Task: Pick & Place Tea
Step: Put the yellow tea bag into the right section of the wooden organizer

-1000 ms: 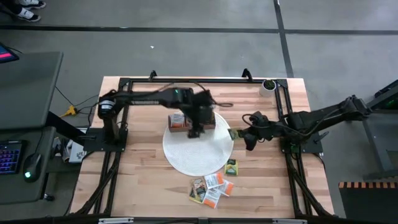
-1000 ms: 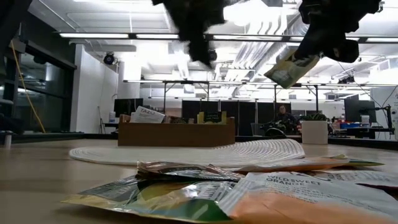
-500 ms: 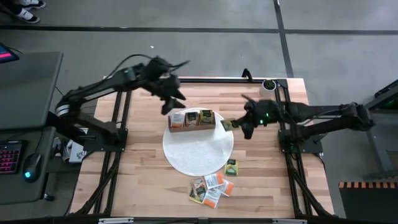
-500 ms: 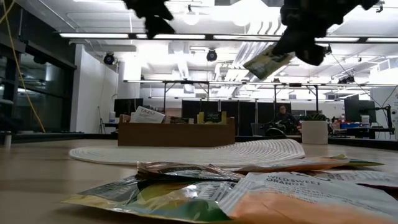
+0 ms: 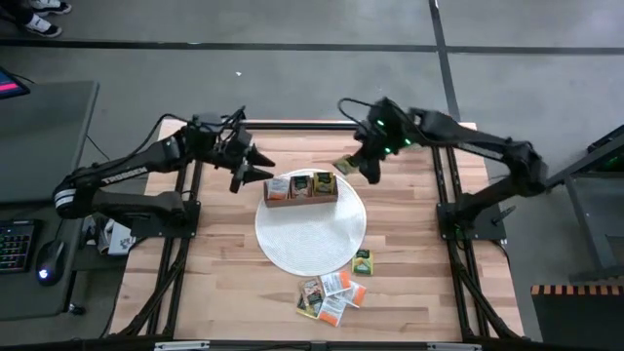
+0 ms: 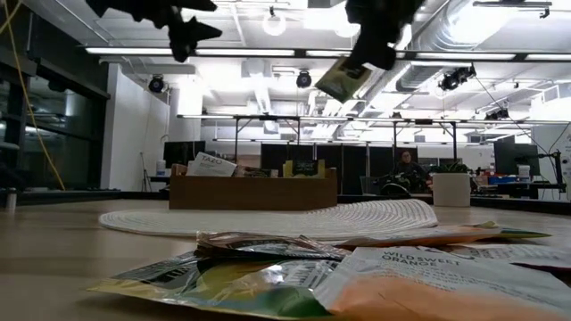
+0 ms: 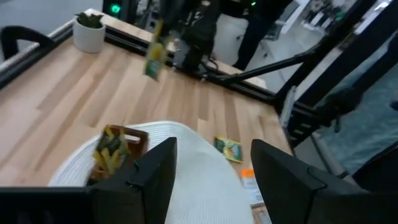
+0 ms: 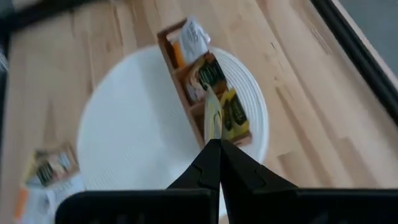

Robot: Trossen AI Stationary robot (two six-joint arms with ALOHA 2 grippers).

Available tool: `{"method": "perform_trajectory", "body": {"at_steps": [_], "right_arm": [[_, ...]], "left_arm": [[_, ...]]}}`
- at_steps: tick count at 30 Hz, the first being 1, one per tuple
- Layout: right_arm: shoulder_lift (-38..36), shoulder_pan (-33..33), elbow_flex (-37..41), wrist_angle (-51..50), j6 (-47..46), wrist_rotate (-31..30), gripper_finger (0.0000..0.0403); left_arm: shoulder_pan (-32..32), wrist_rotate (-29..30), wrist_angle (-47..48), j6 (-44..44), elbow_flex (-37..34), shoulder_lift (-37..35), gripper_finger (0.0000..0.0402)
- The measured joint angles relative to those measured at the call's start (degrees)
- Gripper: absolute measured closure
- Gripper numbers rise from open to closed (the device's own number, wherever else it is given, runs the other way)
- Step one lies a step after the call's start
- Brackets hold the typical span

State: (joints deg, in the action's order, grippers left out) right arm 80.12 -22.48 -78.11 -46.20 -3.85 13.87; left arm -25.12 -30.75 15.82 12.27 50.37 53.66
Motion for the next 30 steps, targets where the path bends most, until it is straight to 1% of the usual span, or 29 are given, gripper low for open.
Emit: {"method": "perform_trajectory", "body": {"at_steps": [3, 6, 9, 12, 14, 17, 21, 25, 30], "right_arm": [[6.6, -0.5, -9.6, -8.3, 6.3, -0.1, 0.0403], [12.7, -0.4, -17.7, -14.1, 11.5, -0.7, 0.0403], [18.3, -0.3, -24.0, -18.1, 14.6, -1.0, 0.0403], [23.0, 0.2, -28.1, -21.0, 16.9, -2.5, 0.0403], [25.6, 0.8, -29.5, -22.3, 18.6, -3.8, 0.0403], [28.1, 1.8, -29.8, -23.1, 21.3, -5.5, 0.0403], [30.3, 4.1, -29.8, -23.0, 24.6, -9.3, 0.0403], [31.4, 6.5, -29.8, -21.5, 25.6, -13.3, 0.0403], [31.4, 8.5, -29.8, -18.5, 24.7, -12.8, 0.0403]], "left_arm": [[0.0, -1.2, -2.4, 1.5, -2.1, -1.3, 0.0197], [0.0, -1.8, -3.4, 1.8, -3.5, -2.1, 0.0197], [0.0, -3.1, -4.9, 1.8, -4.3, -2.8, 0.0197], [0.0, -3.8, -6.3, 1.8, -5.9, -3.2, 0.0197], [0.0, -3.9, -6.3, 1.8, -6.8, -3.8, 0.0197], [0.0, -4.7, -6.3, 1.8, -7.9, -4.4, 0.0197], [0.0, -5.1, -6.3, 2.2, -8.2, -4.5, 0.0197], [0.0, -5.0, -6.4, 2.2, -8.2, -4.5, 0.0197], [0.0, -5.0, -6.4, 2.6, -8.2, -4.5, 0.0197]]}}
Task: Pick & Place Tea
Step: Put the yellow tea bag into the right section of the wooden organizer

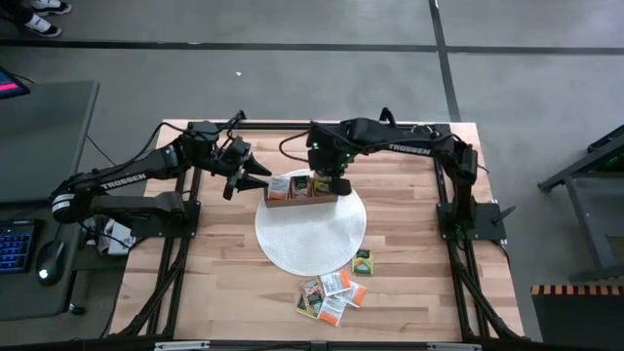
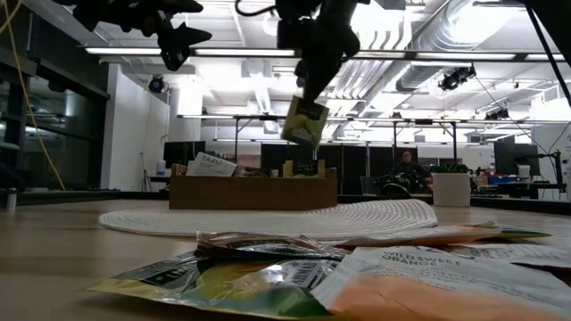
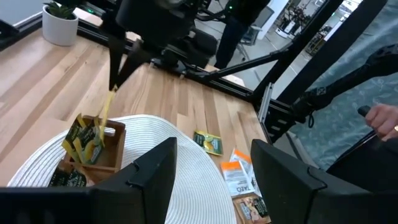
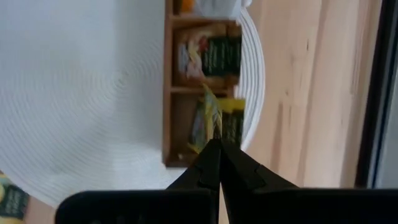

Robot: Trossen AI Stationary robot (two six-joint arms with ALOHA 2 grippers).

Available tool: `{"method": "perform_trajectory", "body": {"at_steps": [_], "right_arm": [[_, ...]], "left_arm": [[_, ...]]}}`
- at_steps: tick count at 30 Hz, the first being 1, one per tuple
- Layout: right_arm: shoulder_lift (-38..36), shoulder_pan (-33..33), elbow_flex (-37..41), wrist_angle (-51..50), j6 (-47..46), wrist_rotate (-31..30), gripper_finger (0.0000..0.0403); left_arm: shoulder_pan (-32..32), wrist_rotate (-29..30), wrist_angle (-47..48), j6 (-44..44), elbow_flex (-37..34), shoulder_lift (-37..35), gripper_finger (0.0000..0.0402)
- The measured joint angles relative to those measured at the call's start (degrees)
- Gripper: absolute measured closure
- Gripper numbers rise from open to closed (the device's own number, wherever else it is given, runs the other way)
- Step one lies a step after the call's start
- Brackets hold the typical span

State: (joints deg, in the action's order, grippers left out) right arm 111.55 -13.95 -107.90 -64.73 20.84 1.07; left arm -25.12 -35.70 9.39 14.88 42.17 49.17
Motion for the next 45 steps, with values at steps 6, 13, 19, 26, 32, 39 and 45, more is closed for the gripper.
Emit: {"method": "perform_trajectory", "body": {"at_steps": [6, 13, 19, 26, 32, 39, 45], "right_arm": [[0.6, 0.8, 0.0, 2.5, -2.7, 1.2, 0.0403], [5.2, 1.1, 0.1, 1.2, -3.5, 1.9, 0.0403], [6.9, 0.5, 0.1, 0.9, -3.9, 1.2, 0.0403], [8.1, 0.4, 0.1, 0.3, -3.8, 2.4, 0.0403], [8.5, 0.3, 1.2, 1.0, -4.0, 1.5, 0.0403], [8.5, 0.1, 1.2, 0.0, -2.9, -1.7, 0.0403], [8.5, 0.2, 1.2, 0.2, -1.7, -0.2, 0.0403]], "left_arm": [[0.0, 0.2, 0.0, 0.3, 0.0, 0.0, 0.0197], [0.0, 0.3, 0.1, 0.4, 0.0, 0.0, 0.0197], [0.0, 0.3, 0.2, 0.5, 0.0, 0.0, 0.0197], [0.0, 0.3, 0.2, 0.5, 0.0, 0.0, 0.0197], [0.0, 0.3, 0.4, 0.5, 0.0, 0.0, 0.0197], [0.0, 0.3, 0.7, 0.5, 0.0, 0.0, 0.0197], [0.0, 0.3, 0.7, 0.5, 0.0, 0.0, 0.0197]]}}
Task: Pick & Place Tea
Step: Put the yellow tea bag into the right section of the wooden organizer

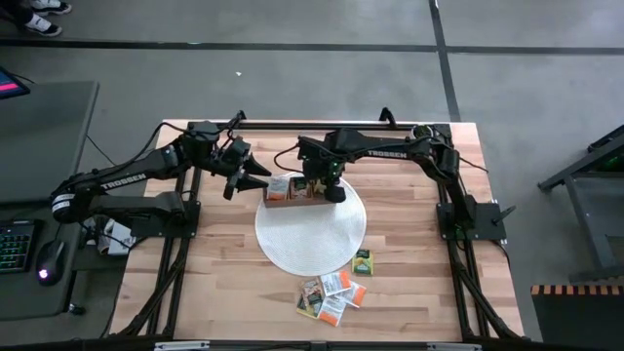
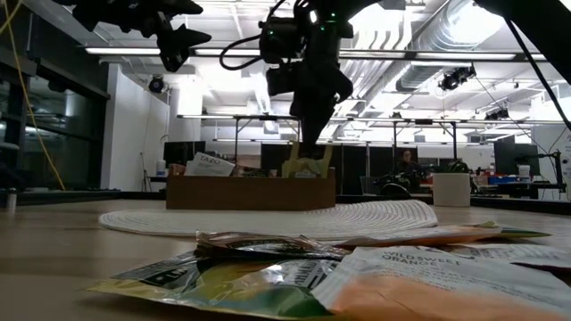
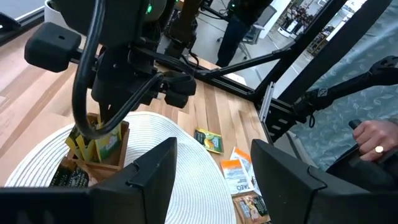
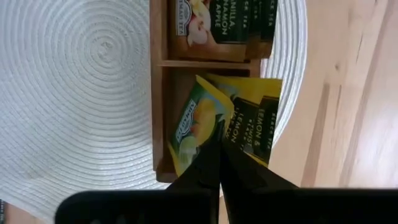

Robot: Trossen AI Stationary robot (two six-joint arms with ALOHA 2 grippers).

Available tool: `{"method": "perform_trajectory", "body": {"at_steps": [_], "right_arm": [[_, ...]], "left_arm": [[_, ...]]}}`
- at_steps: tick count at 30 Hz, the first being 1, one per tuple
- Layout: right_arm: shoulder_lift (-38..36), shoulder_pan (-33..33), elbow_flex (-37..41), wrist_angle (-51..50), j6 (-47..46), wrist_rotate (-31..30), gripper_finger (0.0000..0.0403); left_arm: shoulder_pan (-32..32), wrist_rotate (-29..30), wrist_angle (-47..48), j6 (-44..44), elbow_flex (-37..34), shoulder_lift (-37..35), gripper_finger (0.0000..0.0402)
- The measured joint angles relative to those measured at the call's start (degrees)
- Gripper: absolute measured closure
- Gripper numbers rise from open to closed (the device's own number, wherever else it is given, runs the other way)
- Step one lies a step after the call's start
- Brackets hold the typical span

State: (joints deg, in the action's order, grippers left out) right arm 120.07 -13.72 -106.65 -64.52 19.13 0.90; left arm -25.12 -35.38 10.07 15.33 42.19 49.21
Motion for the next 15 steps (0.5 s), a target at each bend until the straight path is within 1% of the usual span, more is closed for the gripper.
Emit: {"method": "perform_trajectory", "body": {"at_steps": [5, 10, 13, 15], "right_arm": [[0.0, 0.0, 0.0, 0.6, 0.2, 2.2, 0.0402], [0.0, 0.0, 0.0, 2.3, -0.7, 2.4, 0.0399], [0.0, 0.0, 0.0, 2.5, -1.0, 3.2, 0.0381], [0.0, 0.0, 0.0, 2.5, -1.0, 3.7, 0.0363]], "left_arm": [[0.0, 0.0, 0.1, 0.0, 0.0, 0.0, 0.0197], [0.0, 0.0, 0.4, 0.0, 0.0, 0.0, 0.0197], [0.0, 0.0, 0.5, 0.0, 0.0, 0.0, 0.0197], [0.0, 0.0, 0.5, 0.0, 0.0, 0.0, 0.0197]]}}
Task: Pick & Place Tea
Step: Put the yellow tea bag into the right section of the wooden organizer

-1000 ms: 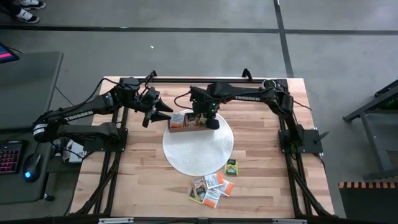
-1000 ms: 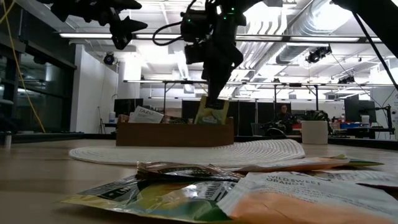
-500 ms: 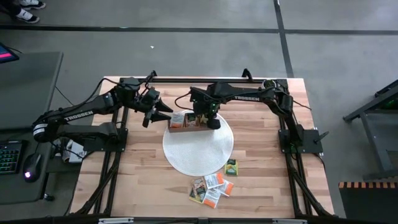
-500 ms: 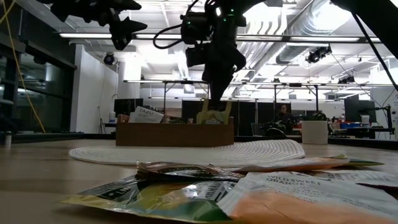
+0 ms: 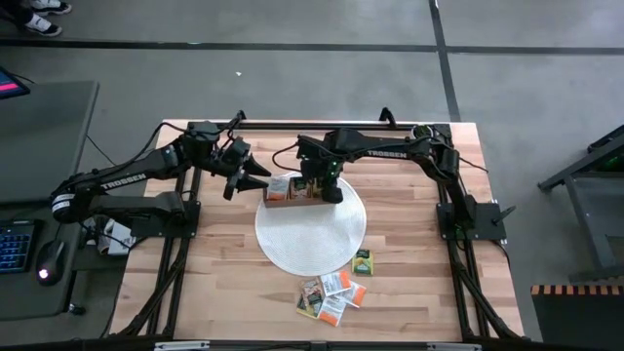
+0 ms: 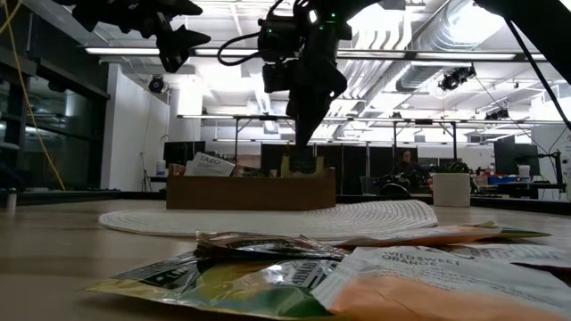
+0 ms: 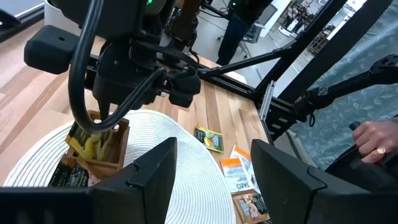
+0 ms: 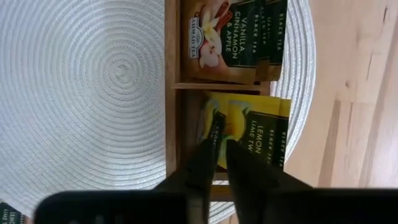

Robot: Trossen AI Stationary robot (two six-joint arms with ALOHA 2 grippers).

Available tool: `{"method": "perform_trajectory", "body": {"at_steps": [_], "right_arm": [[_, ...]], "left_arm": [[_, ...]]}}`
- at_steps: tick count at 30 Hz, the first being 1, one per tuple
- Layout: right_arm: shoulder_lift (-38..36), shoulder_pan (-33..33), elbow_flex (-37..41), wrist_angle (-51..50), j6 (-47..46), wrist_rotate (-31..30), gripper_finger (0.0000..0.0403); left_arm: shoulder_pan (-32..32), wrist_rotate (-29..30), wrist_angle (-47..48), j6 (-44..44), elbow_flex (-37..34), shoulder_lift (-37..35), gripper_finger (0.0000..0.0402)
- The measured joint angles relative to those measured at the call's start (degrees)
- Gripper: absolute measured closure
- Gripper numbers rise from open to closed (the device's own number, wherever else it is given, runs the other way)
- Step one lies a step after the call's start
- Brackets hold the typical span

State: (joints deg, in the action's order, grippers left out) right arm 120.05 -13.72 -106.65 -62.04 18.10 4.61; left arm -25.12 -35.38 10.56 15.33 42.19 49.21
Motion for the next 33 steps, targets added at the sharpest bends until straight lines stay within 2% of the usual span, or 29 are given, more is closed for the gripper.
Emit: {"method": "perform_trajectory", "body": {"at_steps": [11, 15, 20, 23, 26, 33], "right_arm": [[-0.9, -0.1, -1.0, -2.2, -5.3, -1.6, 0.0238], [-3.2, 0.2, -1.8, -6.8, -8.7, -1.3, 0.0216], [-8.3, 2.7, -0.1, -13.3, -13.3, -0.1, 0.0206], [-13.0, 5.5, 4.9, -12.9, -16.1, -0.1, 0.0206], [-19.1, 8.7, 13.2, -9.9, -20.4, -0.1, 0.0206], [-33.7, 19.1, 37.2, 7.8, -36.1, 0.0, 0.0206]], "left_arm": [[0.0, 0.0, 0.0, 0.0, 0.0, 0.0, 0.0197], [0.0, -0.1, 0.4, -0.1, 0.0, 0.0, 0.0197], [0.0, -0.1, 1.2, -0.6, 0.0, 0.0, 0.0197], [0.0, -0.1, 2.2, -1.5, 0.0, 0.0, 0.0197], [0.0, -0.1, 3.0, -2.2, 0.0, 0.0, 0.0197], [0.0, -0.1, 3.3, -3.3, 0.0, 0.0, 0.0197]]}}
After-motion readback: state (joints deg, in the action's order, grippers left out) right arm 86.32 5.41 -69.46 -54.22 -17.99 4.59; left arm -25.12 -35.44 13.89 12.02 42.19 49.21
